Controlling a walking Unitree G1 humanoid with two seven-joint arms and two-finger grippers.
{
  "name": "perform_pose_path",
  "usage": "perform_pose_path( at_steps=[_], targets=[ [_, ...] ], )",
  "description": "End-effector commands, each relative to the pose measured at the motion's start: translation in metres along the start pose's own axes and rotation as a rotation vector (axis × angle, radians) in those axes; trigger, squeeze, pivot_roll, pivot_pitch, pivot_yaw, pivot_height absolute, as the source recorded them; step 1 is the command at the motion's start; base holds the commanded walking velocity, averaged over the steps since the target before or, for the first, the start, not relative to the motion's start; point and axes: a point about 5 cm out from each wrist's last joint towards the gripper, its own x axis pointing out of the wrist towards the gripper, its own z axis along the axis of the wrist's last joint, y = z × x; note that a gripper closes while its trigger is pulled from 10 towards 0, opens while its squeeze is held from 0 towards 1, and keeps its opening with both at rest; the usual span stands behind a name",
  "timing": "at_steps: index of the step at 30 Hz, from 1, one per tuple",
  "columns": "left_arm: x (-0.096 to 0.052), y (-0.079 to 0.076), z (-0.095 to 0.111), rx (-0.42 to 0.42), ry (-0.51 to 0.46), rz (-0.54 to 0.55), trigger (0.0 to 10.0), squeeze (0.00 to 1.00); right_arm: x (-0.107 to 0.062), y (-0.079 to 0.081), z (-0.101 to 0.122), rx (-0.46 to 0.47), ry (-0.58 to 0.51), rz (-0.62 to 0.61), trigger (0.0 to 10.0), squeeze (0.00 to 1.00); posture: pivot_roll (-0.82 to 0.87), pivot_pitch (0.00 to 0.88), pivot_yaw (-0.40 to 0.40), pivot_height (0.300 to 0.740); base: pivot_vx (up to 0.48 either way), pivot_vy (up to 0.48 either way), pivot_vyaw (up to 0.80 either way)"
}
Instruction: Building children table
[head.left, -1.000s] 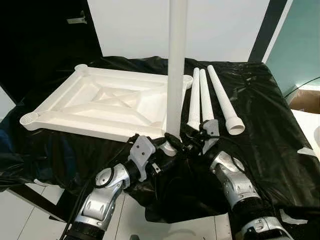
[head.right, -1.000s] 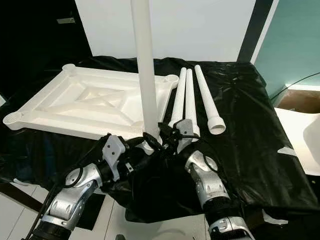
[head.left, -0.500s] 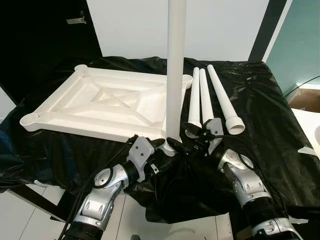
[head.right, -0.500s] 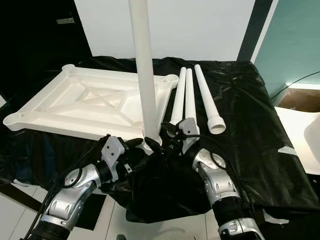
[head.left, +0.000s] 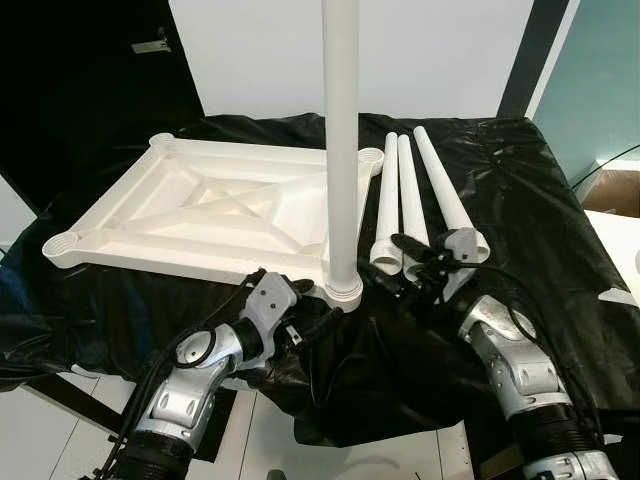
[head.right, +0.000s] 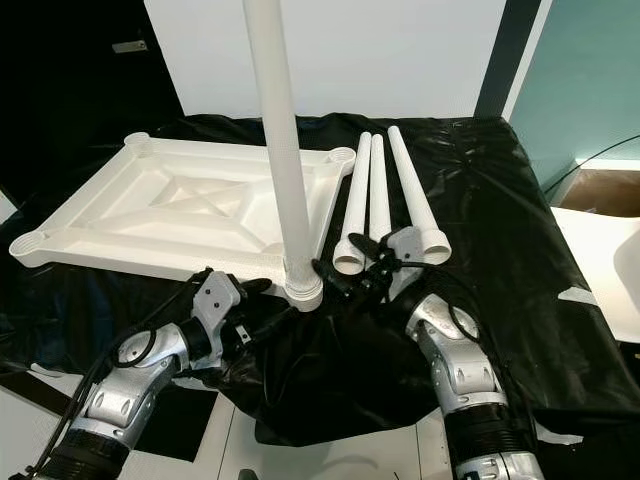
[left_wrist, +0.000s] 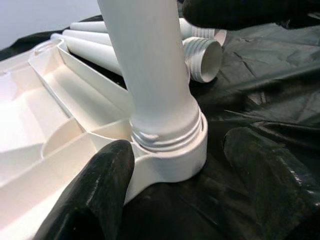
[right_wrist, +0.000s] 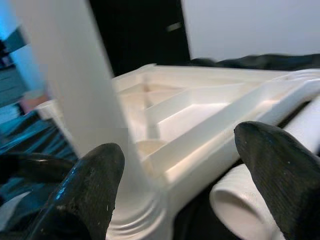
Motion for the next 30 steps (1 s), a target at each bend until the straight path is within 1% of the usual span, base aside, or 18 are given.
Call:
perform_pose_path(
  at_steps=[1,2,4,5,7,15,16,18,21,23,24,25,26,27,29,30],
  targets=[
    [-0.004,0.004,-0.006,0.01,0.03,0.011,10.0,0.0,-0.001,0.001,0.0,0.001,-0.003,-0.017,10.0,0.0,0.05,0.0,0.065,0.74,0.0,0.0,0.0],
    [-0.004,0.004,-0.006,0.01,0.03,0.011,10.0,0.0,-0.001,0.001,0.0,0.001,-0.003,-0.017,10.0,0.0,0.05,0.0,0.065,0.74,0.0,0.0,0.0],
    [-0.005,0.012,-0.01,0.029,0.053,0.022,10.0,0.0,-0.001,0.005,0.0,0.014,0.0,-0.016,10.0,0.0,0.05,0.0,0.067,0.74,0.0,0.0,0.0],
    [-0.005,0.012,-0.01,0.029,0.053,0.022,10.0,0.0,-0.001,0.005,0.0,0.014,0.0,-0.016,10.0,0.0,0.05,0.0,0.067,0.74,0.0,0.0,0.0],
    [-0.006,0.019,-0.013,0.048,0.068,0.026,10.0,0.0,0.0,0.007,0.0,0.022,0.001,-0.016,10.0,0.0,0.05,0.0,0.066,0.74,0.0,0.0,0.0],
    [-0.006,0.028,-0.016,0.088,0.116,0.018,10.0,0.0,0.001,0.012,0.0,0.031,0.0,-0.008,10.0,0.0,0.04,0.0,0.067,0.74,0.0,0.0,0.0],
    [-0.003,0.031,-0.015,0.098,0.123,0.013,10.0,0.0,0.001,0.014,-0.001,0.031,0.001,-0.007,10.0,0.0,0.04,0.0,0.067,0.74,0.0,0.0,0.0],
    [-0.003,0.031,-0.015,0.098,0.123,0.013,10.0,0.0,0.001,0.014,-0.001,0.031,0.001,-0.007,10.0,0.0,0.04,0.0,0.067,0.74,0.0,0.0,0.0],
    [0.007,0.029,-0.015,0.116,0.151,-0.025,10.0,0.0,0.002,0.019,-0.003,0.032,0.003,-0.012,10.0,0.0,0.03,0.0,0.081,0.74,0.0,0.0,0.0],
    [0.007,0.029,-0.015,0.116,0.151,-0.025,10.0,0.0,0.002,0.019,-0.003,0.032,0.003,-0.012,10.0,0.0,0.03,0.0,0.081,0.74,0.0,0.0,0.0],
    [0.012,0.027,-0.016,0.124,0.163,-0.039,10.0,0.0,0.002,0.02,-0.003,0.033,0.003,-0.013,10.0,0.0,0.03,0.0,0.081,0.74,0.0,0.0,0.0],
    [0.012,0.027,-0.016,0.124,0.163,-0.039,10.0,0.0,0.002,0.02,-0.003,0.033,0.003,-0.013,10.0,0.0,0.03,0.0,0.081,0.74,0.0,0.0,0.0],
    [0.016,0.024,-0.018,0.133,0.181,-0.055,10.0,0.0,0.002,0.021,-0.003,0.033,0.003,-0.014,10.0,0.0,0.03,0.0,0.081,0.74,0.0,0.0,0.0],
    [0.016,0.024,-0.018,0.133,0.181,-0.055,10.0,0.0,0.002,0.021,-0.003,0.033,0.003,-0.014,10.0,0.0,0.03,0.0,0.081,0.74,0.0,0.0,0.0],
    [0.026,0.019,-0.023,0.156,0.229,-0.111,10.0,0.0,0.004,0.022,-0.002,0.033,0.002,-0.015,10.0,0.0,0.03,0.0,0.08,0.74,0.0,0.0,0.0],
    [0.026,0.019,-0.023,0.156,0.229,-0.111,10.0,0.0,0.004,0.022,-0.002,0.033,0.002,-0.015,10.0,0.0,0.03,0.0,0.08,0.74,0.0,0.0,0.0]
  ],
)
